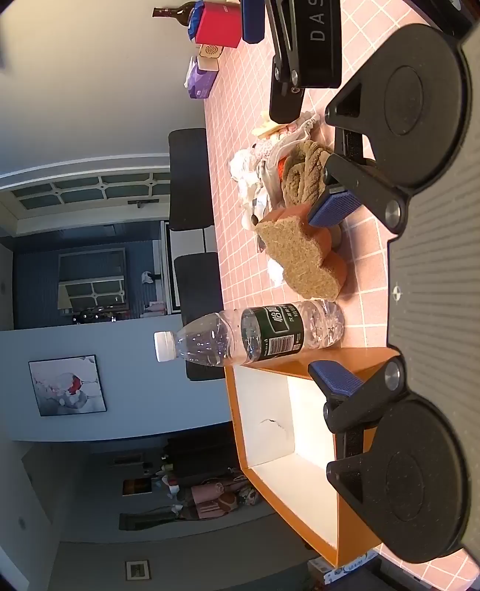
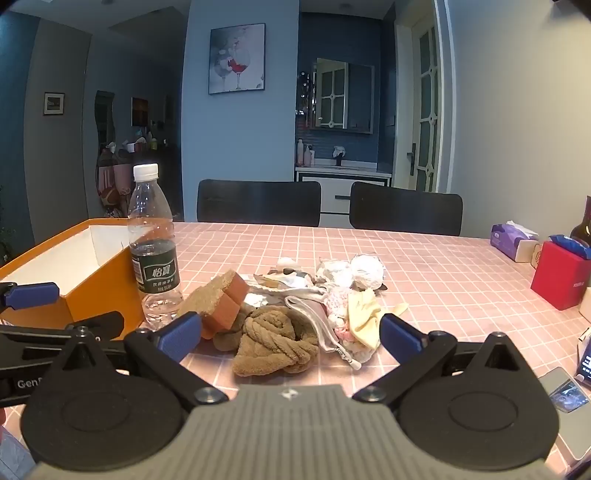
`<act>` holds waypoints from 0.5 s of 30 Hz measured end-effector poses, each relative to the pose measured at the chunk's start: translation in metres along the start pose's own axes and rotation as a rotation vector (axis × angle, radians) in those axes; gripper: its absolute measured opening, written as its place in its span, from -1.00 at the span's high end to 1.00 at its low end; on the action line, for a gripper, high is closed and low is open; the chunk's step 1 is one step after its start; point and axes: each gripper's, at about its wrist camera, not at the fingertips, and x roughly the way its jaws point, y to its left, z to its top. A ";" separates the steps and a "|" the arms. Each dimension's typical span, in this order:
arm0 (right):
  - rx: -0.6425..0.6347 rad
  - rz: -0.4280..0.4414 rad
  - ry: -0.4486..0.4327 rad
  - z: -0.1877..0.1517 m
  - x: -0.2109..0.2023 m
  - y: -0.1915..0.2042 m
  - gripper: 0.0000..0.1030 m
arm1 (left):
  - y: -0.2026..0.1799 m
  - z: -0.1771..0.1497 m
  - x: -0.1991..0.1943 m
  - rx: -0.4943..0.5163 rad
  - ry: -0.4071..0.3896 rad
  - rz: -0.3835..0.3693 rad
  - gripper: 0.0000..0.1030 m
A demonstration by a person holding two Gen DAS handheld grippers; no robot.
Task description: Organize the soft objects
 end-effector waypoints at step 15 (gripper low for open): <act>-0.003 0.005 0.005 0.001 0.001 0.001 -0.95 | -0.001 -0.001 -0.002 -0.006 0.008 -0.003 -0.87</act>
